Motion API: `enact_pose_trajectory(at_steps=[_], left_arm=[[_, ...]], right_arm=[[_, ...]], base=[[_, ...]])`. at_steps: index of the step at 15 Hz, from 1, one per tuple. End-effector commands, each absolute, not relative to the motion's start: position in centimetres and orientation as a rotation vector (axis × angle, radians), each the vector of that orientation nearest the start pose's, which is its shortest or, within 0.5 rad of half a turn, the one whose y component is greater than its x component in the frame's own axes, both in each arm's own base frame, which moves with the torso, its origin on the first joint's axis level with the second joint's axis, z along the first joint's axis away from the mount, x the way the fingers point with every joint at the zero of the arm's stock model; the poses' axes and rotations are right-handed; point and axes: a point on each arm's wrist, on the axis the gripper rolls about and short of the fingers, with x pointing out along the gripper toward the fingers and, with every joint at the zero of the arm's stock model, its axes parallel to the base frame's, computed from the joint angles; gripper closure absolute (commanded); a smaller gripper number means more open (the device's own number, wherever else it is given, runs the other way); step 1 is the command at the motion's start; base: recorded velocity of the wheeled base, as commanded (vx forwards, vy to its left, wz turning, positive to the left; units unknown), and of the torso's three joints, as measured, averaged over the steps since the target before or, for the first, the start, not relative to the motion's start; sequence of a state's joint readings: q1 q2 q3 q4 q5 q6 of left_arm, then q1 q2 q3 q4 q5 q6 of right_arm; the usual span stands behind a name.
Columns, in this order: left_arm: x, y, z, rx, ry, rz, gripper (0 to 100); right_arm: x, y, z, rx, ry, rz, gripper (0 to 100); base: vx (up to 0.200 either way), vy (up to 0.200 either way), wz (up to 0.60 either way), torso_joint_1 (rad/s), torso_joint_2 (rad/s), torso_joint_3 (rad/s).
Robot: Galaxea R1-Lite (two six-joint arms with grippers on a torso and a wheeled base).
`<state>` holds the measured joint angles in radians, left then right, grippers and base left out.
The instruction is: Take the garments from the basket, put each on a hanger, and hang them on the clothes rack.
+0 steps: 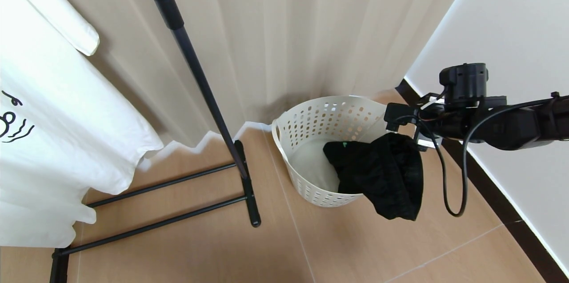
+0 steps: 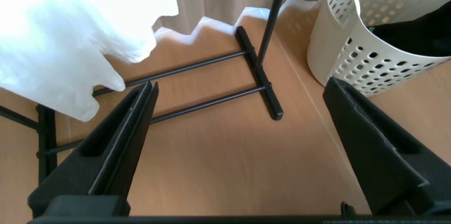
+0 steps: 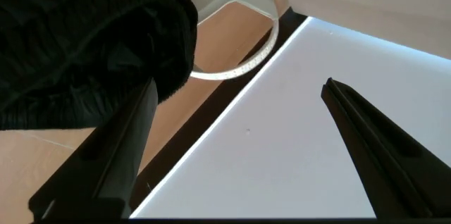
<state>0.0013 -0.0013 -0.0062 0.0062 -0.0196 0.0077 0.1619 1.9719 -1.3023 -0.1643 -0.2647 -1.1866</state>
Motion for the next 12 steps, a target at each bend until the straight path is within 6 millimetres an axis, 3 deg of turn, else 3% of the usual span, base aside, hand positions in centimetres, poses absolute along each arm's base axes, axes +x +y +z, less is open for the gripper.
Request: enact_pose_trajectory(at_steps=[1,12], left_arm=[[-2.3,0.0,7.7,0.008,0.000,-0.018,0],[-2.3,0.0,7.7,0.008,0.000,-0.018,0]], right_arm=[[40.5,5.7,15.7,-1.258,0.539,0.221,0],[42.3,5.2,14.7,-1.222,0.546,0.206,0]], base=[[0.000,0.000,0.00,0.000,0.00,0.000],[0.000,0.000,0.00,0.000,0.00,0.000]])
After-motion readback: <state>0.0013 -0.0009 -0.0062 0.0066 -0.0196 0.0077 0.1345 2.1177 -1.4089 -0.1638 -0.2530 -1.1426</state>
